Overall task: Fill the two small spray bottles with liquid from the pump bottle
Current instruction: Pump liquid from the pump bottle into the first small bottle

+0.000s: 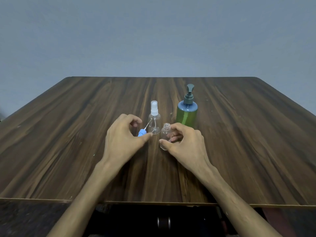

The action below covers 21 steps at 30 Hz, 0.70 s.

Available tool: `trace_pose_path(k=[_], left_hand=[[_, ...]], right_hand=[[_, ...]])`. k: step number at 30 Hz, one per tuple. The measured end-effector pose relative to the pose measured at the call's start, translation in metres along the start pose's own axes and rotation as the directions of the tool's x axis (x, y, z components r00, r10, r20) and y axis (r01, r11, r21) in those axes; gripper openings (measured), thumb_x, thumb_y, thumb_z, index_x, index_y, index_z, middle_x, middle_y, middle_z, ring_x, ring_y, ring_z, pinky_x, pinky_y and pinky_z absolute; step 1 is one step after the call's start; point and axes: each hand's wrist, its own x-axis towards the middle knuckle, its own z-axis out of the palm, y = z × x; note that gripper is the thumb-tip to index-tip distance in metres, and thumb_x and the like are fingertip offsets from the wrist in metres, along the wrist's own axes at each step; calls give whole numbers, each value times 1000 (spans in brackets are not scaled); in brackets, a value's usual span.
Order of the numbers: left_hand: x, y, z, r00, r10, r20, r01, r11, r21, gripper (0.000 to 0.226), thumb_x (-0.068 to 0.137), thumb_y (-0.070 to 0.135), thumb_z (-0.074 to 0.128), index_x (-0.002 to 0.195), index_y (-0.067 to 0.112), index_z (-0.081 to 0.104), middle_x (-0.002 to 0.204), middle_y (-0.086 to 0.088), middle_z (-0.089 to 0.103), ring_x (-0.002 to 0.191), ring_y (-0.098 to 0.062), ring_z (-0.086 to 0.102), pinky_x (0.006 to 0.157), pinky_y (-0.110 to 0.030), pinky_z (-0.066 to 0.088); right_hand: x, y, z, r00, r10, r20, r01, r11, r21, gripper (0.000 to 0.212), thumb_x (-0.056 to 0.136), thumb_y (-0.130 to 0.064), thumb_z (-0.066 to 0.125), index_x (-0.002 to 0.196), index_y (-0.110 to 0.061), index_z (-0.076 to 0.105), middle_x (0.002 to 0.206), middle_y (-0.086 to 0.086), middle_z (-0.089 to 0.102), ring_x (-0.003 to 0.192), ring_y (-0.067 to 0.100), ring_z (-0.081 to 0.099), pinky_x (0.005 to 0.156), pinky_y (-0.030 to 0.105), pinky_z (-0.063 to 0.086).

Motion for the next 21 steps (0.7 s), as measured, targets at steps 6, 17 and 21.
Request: trace_pose_path(k=[6,17,21], left_hand=[[-31,42,20,995,-38,91,65,946,-317,42,78,45,84,115,26,75,101,13,71,79,-4,67,71,-16,50],[-31,53,38,1000,-13,-28,0,903,-430,10,89,17,83,95,22,77,80,6,67,69,-12,61,61,-24,50],[-24,60,41,999,33,-11,-34,882,-470,11,90,15,82,95,23,76,84,6,69,77,-13,65,65,-26,54]], right_hand=[[-4,-4,0,999,-24,-46,27,998,55,24,75,-28,86,96,-28,76,70,-16,70,71,1,69,72,32,61],[23,7,-80,990,8,-137,37,947,319,23,81,-26,67,99,-22,80,89,-3,79,80,15,73,70,27,58],[96,12,-96,992,123,-33,-89,855,512,32,92,-38,59,102,-17,80,101,4,81,95,17,74,83,36,57]])
